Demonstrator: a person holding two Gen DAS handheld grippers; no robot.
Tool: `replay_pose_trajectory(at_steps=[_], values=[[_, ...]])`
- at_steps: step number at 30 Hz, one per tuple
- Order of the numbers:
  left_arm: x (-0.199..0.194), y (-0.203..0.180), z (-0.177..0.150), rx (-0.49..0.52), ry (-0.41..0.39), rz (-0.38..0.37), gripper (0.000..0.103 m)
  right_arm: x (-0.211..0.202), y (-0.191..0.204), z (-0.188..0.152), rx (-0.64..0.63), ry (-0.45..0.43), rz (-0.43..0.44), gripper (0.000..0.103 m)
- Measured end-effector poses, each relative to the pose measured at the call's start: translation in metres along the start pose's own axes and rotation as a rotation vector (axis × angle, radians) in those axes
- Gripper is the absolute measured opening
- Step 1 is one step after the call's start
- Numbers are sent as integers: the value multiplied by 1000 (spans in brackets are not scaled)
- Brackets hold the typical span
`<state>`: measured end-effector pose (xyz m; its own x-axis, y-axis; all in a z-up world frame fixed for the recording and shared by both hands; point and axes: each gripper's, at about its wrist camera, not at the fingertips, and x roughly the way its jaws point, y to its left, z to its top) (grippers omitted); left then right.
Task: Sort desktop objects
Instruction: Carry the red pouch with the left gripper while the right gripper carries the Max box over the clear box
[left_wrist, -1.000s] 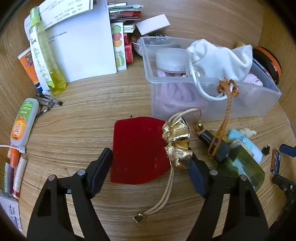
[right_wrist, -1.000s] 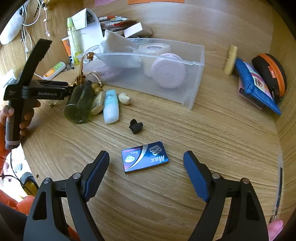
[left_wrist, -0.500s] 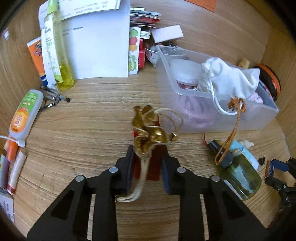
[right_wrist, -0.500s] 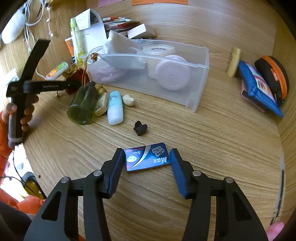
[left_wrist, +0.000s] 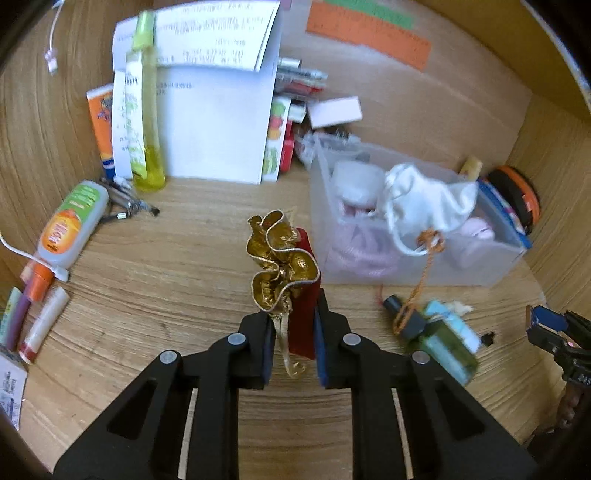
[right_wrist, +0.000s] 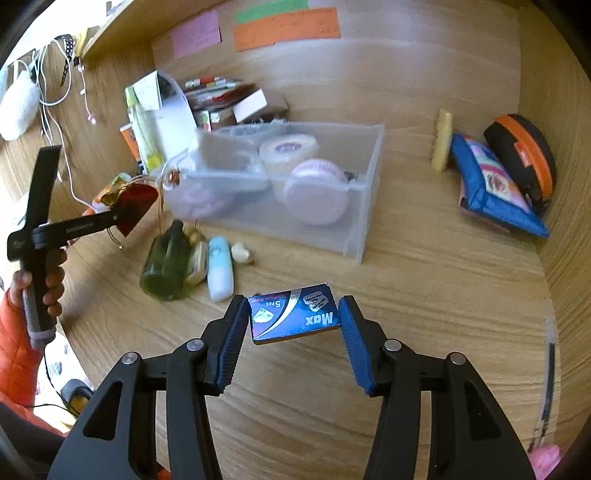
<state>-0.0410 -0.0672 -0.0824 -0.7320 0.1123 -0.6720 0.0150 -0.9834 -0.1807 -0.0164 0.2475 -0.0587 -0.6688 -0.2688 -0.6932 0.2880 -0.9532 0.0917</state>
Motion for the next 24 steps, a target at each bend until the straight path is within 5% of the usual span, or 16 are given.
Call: replay_pose_trajectory(at_steps=[14,24], values=[[-57,-33,24,79,-166,-44,17,-20,-2,44,-37,-122,-2,47],[-55,-53,59,95,-201,-124,17,-8,6,95,-85,-204,17,47]])
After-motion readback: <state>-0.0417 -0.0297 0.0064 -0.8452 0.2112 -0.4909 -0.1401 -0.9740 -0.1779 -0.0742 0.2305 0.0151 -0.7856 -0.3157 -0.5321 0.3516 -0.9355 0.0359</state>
